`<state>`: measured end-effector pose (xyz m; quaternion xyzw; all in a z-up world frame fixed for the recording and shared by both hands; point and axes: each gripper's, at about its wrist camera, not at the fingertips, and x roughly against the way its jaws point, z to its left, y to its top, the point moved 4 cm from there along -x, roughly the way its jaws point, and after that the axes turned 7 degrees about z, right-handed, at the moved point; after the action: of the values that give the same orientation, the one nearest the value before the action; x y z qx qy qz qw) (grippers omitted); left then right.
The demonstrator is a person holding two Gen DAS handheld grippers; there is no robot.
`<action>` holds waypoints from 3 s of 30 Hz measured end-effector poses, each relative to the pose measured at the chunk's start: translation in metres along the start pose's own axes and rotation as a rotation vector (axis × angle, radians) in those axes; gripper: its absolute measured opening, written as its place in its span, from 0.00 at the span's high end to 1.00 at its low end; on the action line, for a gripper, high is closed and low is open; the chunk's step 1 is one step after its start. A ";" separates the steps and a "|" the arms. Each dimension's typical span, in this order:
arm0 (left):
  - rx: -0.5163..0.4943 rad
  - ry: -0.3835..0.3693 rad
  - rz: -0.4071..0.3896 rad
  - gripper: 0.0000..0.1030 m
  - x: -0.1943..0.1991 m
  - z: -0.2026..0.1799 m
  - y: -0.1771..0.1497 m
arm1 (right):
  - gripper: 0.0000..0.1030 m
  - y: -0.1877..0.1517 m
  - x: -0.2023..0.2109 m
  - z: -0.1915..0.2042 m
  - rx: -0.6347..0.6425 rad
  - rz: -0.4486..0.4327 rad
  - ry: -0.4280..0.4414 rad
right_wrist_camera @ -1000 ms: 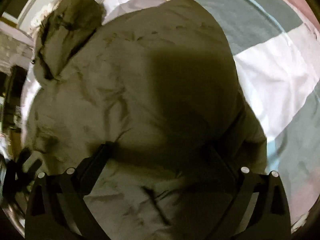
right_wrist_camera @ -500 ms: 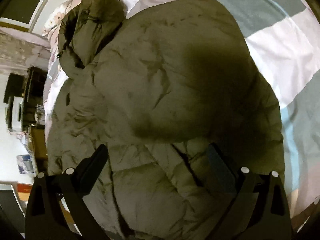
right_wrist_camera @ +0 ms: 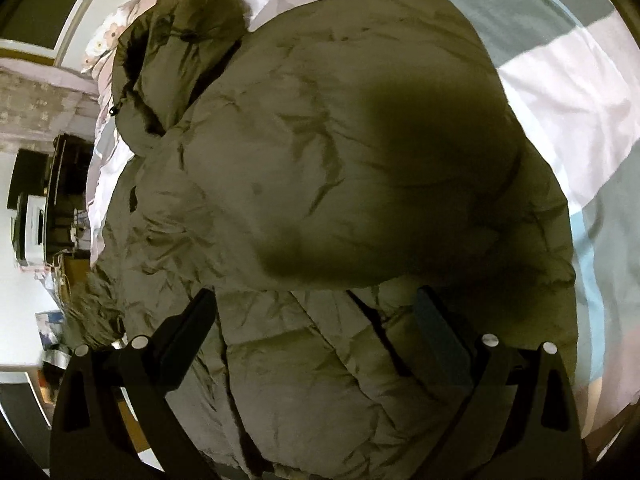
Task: Fold large clothes
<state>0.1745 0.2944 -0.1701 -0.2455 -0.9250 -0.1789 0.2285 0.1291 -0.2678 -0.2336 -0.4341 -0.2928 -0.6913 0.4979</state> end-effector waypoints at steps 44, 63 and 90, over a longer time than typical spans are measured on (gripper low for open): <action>-0.364 0.511 0.474 0.15 -0.198 -0.018 -0.210 | 0.61 0.036 -0.053 0.106 0.241 -0.087 0.151; -0.461 0.594 0.415 0.11 -0.171 -0.020 -0.205 | 0.52 0.025 -0.084 0.142 0.475 -0.114 -0.136; -0.685 0.718 0.544 0.07 0.024 0.072 -0.228 | 0.23 -0.131 0.021 -0.057 0.064 -0.066 -0.221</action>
<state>0.0095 0.1495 -0.2676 -0.4590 -0.5818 -0.4756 0.4739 -0.0147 -0.2806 -0.2366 -0.4817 -0.3820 -0.6456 0.4530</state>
